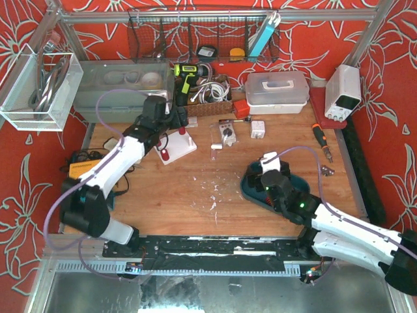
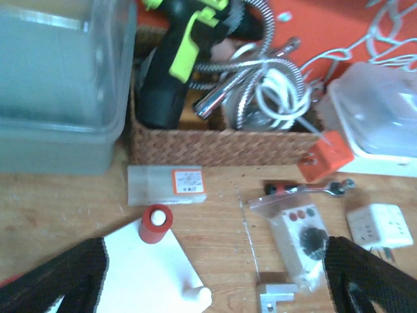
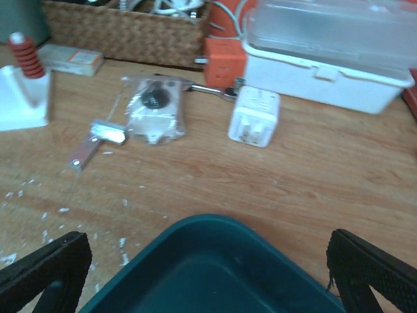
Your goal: Install the large spring
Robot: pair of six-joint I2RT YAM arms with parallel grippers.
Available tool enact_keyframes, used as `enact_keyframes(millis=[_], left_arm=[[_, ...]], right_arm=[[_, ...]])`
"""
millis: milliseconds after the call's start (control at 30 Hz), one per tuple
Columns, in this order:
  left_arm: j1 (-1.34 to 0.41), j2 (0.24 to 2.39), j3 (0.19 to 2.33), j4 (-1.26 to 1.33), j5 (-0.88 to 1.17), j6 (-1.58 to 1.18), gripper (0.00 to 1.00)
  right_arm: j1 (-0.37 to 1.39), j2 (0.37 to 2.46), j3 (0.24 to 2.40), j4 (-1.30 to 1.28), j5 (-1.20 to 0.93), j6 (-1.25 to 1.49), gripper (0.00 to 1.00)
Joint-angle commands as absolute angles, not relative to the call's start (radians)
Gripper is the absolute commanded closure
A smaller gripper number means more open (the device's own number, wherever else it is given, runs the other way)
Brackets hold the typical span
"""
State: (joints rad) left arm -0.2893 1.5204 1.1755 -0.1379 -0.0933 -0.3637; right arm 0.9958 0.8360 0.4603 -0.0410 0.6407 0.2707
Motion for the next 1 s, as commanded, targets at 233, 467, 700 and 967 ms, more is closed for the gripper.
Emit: enact_keyframes(millis=[233,467,700,967], left_arm=[[-0.327,1.247,0.886,-0.09,0.144,-0.409,0.0],[-0.423,1.243,0.841,-0.243,0.149,-0.399,0.0],[-0.448,1.159,0.938,-0.529,0.156,-0.536,0.0],[-0.448,1.123,0.935,-0.612,0.187,-0.52,0.0]], right_arm=[[0.835,0.731,0.528,-0.406,0.449,0.613,0.01],[0.831,0.622,0.573,-0.718,0.351,0.881,0.02],[0.818,0.708,0.796,-0.964,0.343,0.831,0.06],[0.76,0.896,0.797,-0.984,0.181,0.68,0.34]])
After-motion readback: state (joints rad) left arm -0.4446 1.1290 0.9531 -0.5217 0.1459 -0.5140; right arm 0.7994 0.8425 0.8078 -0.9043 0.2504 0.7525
